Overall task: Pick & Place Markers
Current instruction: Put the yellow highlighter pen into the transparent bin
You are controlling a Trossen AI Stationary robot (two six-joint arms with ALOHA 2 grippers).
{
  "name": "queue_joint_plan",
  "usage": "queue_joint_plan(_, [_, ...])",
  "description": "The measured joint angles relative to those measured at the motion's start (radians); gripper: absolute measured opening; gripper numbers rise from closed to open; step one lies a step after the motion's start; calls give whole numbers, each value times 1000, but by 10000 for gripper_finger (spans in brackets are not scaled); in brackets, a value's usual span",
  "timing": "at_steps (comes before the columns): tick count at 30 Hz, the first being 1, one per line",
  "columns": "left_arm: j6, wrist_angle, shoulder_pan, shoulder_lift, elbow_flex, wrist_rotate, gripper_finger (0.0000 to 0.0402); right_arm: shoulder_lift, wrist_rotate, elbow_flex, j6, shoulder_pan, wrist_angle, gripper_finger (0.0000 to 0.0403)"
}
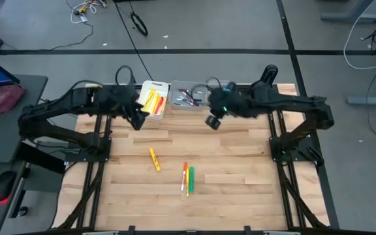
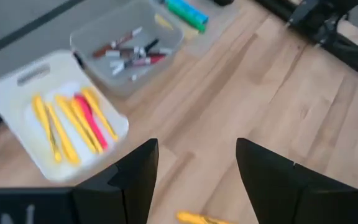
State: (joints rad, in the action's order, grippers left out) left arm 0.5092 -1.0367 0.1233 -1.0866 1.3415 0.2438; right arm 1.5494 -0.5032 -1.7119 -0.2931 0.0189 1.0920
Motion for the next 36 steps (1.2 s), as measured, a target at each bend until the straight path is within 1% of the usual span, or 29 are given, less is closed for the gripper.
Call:
queue_joint_plan(3, [171,-40,-112,0,0,82,222,-18,-86,0,-64,-84,95,93])
queue_joint_plan(5, [309,-45,-199,-6,-9,147,222,-32,-143,27,-104,-135,144,88])
queue_joint_plan(8, [531,-46,-340,-20,-63,254,222,-66,-209,124,-213,-208,186,81])
queue_joint_plan(11, [760,-26,-446,-54,-138,315,222,-122,-217,259,-351,-278,179,75])
queue_joint_plan(13, [921,-25,-497,-84,-190,308,222,-160,-190,345,-440,-323,154,73])
queue_joint_plan(15, [1059,6,-529,-119,-241,273,222,-193,-161,428,-494,-365,122,71])
queue_joint_plan(19, [1261,105,-575,-197,-350,194,222,-251,-107,560,-519,-430,31,70])
queue_joint_plan(21, [1358,152,-577,-233,-400,147,222,-271,-68,607,-522,-452,-13,70])
queue_joint_plan(24, [1427,246,-576,-281,-460,82,223,-292,-22,650,-550,-483,-28,70])
queue_joint_plan(27, [1479,318,-576,-323,-492,76,233,-298,-30,672,-584,-510,-29,70])
queue_joint_plan(30, [1506,368,-576,-357,-510,72,253,-299,-39,683,-622,-530,-40,70])
queue_joint_plan(36, [1549,412,-574,-409,-515,84,294,-299,-43,683,-631,-565,-58,70])
